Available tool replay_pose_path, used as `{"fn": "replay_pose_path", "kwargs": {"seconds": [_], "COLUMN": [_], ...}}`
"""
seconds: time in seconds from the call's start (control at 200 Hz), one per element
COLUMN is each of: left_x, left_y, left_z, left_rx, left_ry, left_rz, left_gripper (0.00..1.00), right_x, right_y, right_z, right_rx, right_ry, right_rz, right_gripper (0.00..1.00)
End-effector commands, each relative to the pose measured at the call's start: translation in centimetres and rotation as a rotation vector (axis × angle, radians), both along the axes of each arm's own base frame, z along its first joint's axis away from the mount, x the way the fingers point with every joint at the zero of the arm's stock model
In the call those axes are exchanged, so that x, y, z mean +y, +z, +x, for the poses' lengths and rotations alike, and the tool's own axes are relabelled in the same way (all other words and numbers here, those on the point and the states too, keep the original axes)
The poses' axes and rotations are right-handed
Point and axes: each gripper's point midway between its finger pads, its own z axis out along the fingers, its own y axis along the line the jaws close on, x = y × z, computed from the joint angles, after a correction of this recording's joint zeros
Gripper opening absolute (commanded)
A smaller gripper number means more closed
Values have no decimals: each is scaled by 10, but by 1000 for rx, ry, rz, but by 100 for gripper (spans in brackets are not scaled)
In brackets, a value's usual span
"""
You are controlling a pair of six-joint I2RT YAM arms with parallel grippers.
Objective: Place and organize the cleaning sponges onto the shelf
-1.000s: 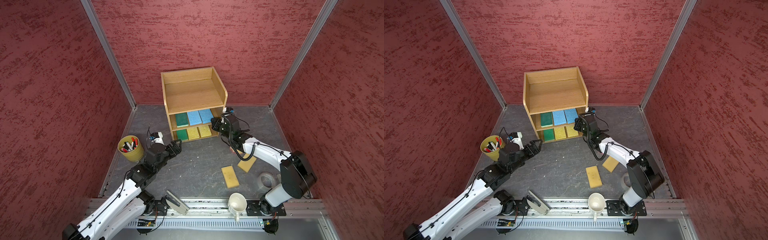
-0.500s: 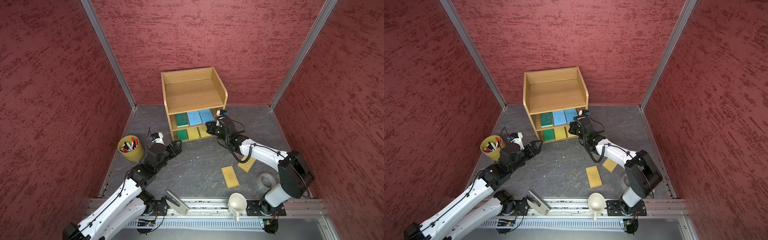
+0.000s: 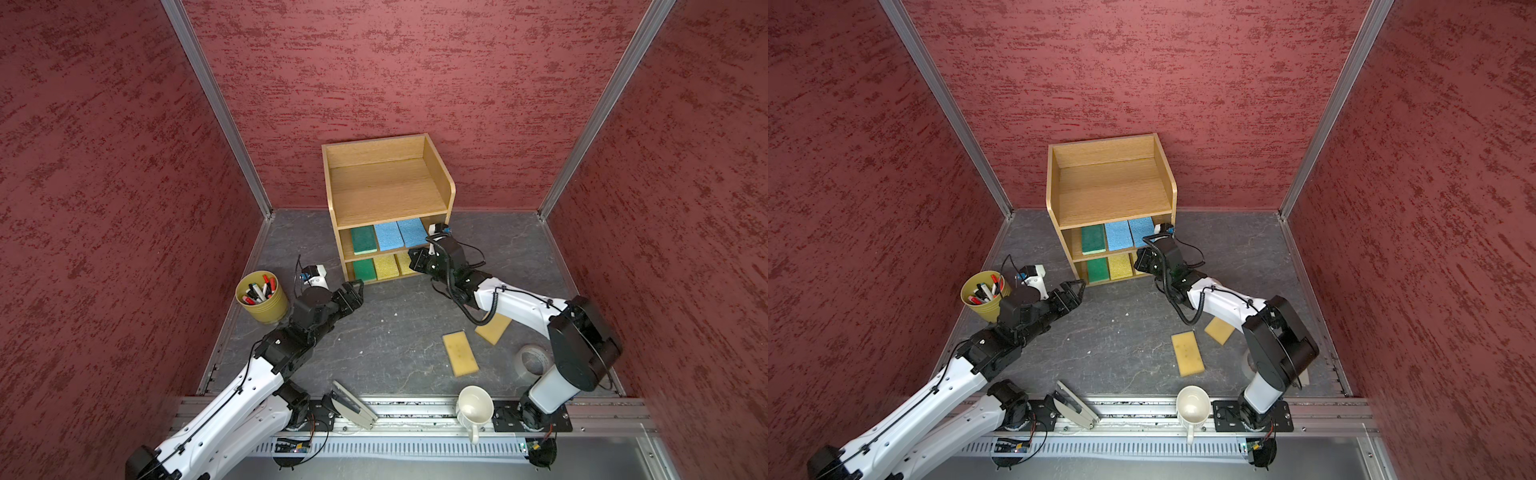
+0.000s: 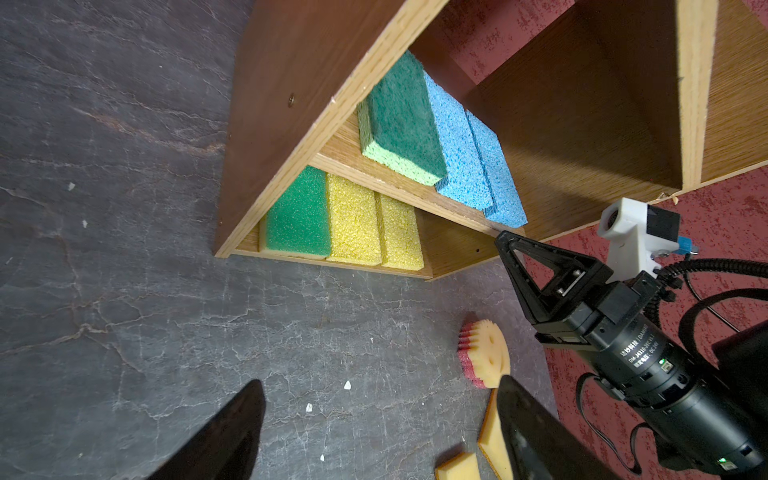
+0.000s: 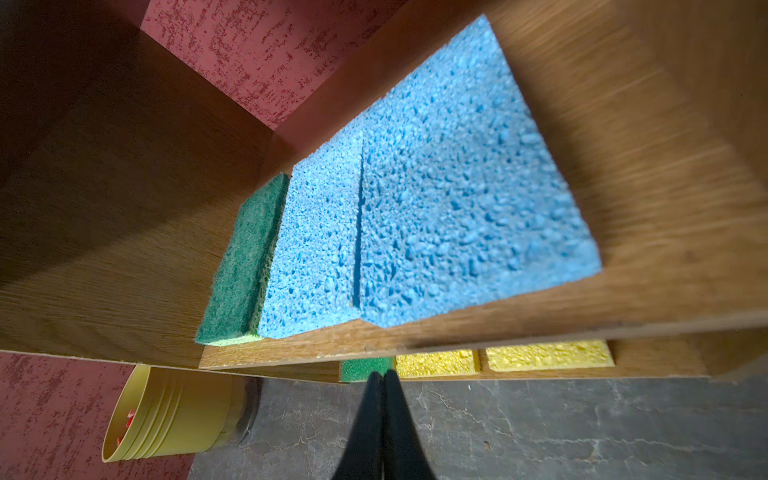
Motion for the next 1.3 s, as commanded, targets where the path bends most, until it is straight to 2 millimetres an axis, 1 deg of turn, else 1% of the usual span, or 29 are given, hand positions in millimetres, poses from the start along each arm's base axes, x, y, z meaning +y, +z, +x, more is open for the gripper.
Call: {"fn": "replay_pose_path", "kwargs": {"seconds": [0.0, 0.215, 0.546, 0.917, 1.292], "left_x": [4, 5, 6, 8, 8], "left_y": [-3, -4, -5, -6, -5], "left_z": [0, 0, 0, -1, 0], "left_rx": [1, 3, 6, 6, 5], "left_ry": [9, 11, 12, 17, 15], "left_rz": [14, 17, 15, 13, 9], "left_gripper": [87, 87, 87, 87, 87], "right_x": [7, 9, 5, 9, 10], "right_y": [14, 15, 29, 15, 11], "right_z": [9, 12, 16, 24, 28], "right_rx": [-30, -38, -72, -46, -40], "right_ry": [-3, -5, -23, -26, -27], "right_rz": [25, 27, 18, 0, 5], "right_gripper": [6, 6, 5, 5, 5]}}
